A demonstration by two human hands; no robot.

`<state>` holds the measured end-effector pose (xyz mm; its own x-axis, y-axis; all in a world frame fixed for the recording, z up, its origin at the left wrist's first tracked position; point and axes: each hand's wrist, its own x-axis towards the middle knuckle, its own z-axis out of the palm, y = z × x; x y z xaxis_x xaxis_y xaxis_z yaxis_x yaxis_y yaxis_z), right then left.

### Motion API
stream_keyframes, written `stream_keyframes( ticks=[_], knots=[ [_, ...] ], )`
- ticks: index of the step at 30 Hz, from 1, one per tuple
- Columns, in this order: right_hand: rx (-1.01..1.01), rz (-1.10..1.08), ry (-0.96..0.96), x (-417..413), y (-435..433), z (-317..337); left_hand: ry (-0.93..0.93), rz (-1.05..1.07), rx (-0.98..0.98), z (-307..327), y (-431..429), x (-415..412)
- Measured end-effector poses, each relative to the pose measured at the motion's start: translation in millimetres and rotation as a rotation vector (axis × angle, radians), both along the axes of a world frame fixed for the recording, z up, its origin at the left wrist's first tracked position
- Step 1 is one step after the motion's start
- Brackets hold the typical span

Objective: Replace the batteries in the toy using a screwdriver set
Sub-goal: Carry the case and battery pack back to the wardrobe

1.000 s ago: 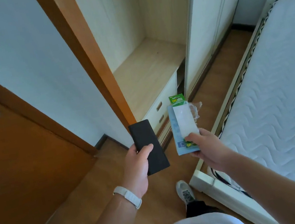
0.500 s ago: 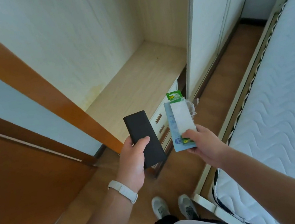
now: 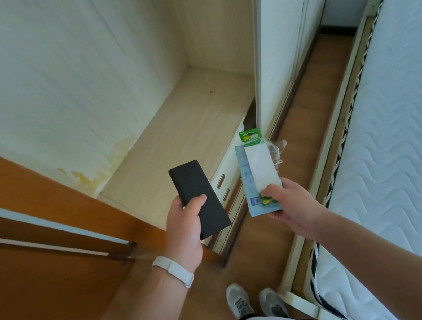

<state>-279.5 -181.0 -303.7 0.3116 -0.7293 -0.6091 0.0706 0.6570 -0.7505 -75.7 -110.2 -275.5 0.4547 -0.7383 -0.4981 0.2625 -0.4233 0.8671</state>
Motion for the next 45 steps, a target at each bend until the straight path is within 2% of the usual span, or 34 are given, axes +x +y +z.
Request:
stream_keyframes(
  ticks=[17,23,36,41,45],
  knots=[
    [-0.082,-0.029,0.078,65.4,-54.8,19.9,0.093,-0.022,-0.090,1.8,-61.8,43.0],
    [-0.045,0.018,0.070,75.1,-114.0,7.6,0.034,0.043,-0.086,-17.5,-93.8,29.0],
    [-0.105,0.583,0.188,86.2,-327.4,-61.0,0.119,0.454,0.121,-75.7,-244.5,14.3],
    [-0.113,0.738,0.257,98.2,-368.2,-95.1,0.154,0.629,0.129,-100.8,-272.4,18.4],
    [-0.095,0.802,0.282,108.0,-385.9,-123.4,0.183,0.689,0.123,-119.3,-284.2,25.6]
  ],
)
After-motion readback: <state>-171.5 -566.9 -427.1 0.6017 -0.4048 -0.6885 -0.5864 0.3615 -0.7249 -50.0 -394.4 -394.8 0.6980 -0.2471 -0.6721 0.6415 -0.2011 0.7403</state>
